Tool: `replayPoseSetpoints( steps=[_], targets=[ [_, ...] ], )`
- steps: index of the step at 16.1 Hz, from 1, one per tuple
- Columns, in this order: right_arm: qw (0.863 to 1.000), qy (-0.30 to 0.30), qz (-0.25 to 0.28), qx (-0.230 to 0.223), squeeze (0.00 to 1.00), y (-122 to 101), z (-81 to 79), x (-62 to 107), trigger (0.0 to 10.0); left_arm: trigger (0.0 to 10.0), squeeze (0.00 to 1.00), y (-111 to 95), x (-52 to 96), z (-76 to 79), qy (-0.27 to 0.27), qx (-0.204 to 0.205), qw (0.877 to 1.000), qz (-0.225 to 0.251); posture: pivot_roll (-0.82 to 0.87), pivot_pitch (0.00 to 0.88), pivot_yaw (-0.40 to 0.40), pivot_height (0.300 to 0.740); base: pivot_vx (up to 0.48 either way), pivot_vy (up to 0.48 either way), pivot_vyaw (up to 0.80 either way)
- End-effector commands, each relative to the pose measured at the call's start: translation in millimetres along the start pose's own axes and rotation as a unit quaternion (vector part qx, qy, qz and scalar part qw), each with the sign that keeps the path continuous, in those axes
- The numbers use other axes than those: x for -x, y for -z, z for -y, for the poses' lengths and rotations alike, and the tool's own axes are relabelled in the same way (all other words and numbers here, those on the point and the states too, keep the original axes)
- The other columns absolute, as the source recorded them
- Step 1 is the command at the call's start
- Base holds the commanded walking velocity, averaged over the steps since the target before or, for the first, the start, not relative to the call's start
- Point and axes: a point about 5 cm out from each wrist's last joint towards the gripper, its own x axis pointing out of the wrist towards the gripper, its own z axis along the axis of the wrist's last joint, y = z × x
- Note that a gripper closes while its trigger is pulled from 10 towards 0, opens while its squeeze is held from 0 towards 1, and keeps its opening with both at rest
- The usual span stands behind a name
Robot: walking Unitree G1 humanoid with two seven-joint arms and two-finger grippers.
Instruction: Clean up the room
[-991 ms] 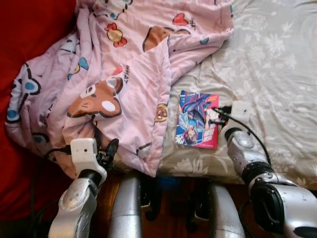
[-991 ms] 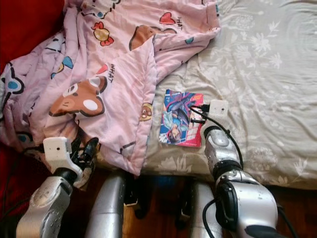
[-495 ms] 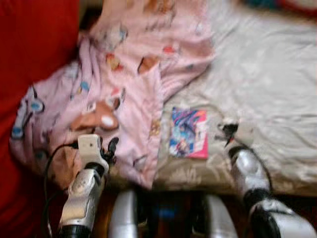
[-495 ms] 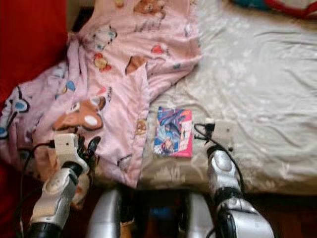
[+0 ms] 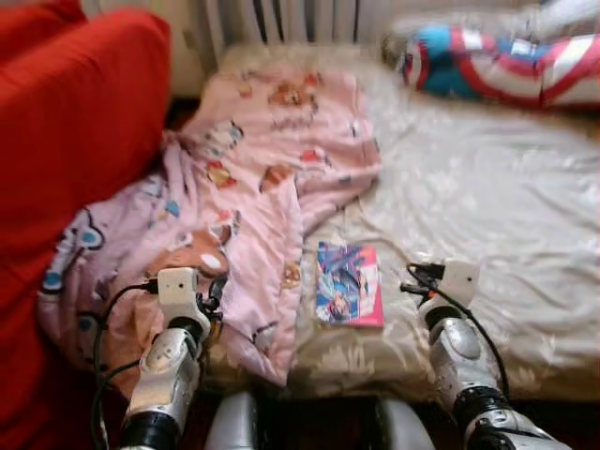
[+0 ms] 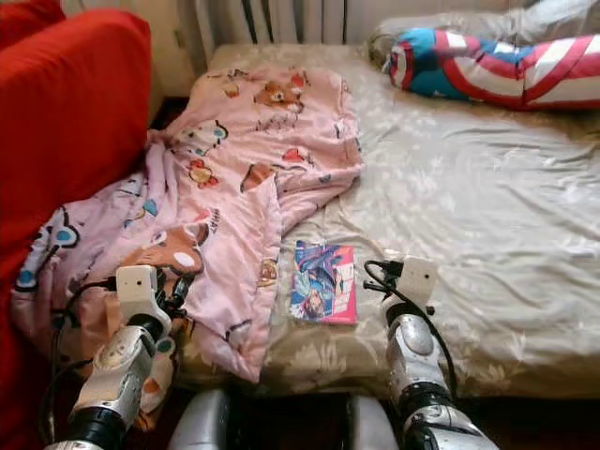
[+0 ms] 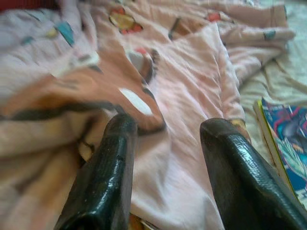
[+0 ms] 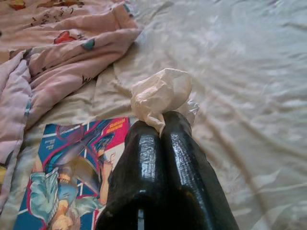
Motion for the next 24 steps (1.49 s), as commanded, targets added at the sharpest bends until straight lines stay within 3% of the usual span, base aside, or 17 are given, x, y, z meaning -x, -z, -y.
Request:
replayPoseSetpoints(
  steps=[1, 6, 8, 11, 12, 16, 19, 24],
  targets=[
    [1.000, 0.012, -0.021, 0.002, 0.00, 7, 6.4, 1.9, 10.0, 10.0, 0.00, 9, 0.9, -2.2, -0.001, -0.008, 1.000, -0.018, 0.00, 0.043, 0.014, 0.684, 0.000, 0.000, 0.00],
    [0.994, 0.050, -0.090, 0.024, 0.00, 34, 30.7, 15.7, 10.0, 10.0, 0.00, 38, 8.4, -13.4, -0.014, -0.025, 0.996, -0.087, 0.00, 0.017, 0.006, 0.740, 0.000, 0.000, 0.00],
    [0.990, 0.063, -0.120, 0.031, 0.00, 47, 41.6, 25.1, 10.0, 10.0, 0.00, 51, 14.8, -18.6, -0.018, -0.029, 0.992, -0.119, -0.01, 0.006, 0.012, 0.740, 0.000, 0.000, 0.00],
    [0.973, 0.081, -0.210, 0.057, 0.00, 88, 51.6, 53.8, 10.0, 10.0, 0.00, 83, 36.5, -26.1, -0.040, -0.033, 0.978, -0.203, 0.00, 0.000, 0.007, 0.740, 0.000, 0.000, 0.00],
    [0.965, 0.081, -0.245, 0.050, 0.00, 105, 52.2, 67.7, 10.0, 10.0, 0.00, 96, 46.5, -27.2, -0.043, -0.034, 0.970, -0.235, 0.00, 0.000, 0.006, 0.740, 0.000, 0.000, 0.00],
    [0.951, 0.070, -0.297, 0.056, 0.00, 133, 45.4, 91.6, 10.0, 10.0, 0.00, 121, 69.6, -28.4, -0.039, -0.042, 0.950, -0.308, 0.00, 0.000, 0.018, 0.740, 0.000, 0.000, 0.00],
    [0.944, 0.060, -0.317, 0.070, 0.00, 144, 41.9, 103.3, 10.0, 10.0, 0.00, 132, 82.6, -29.1, -0.045, -0.048, 0.941, -0.333, -0.03, 0.000, 0.030, 0.740, 0.000, 0.000, 0.00],
    [0.942, 0.057, -0.323, 0.073, 0.00, 147, 42.4, 106.3, 10.0, 10.0, 0.00, 139, 89.9, -27.5, -0.053, -0.050, 0.935, -0.348, -0.03, 0.000, 0.030, 0.740, 0.000, 0.000, 0.00]
  ],
)
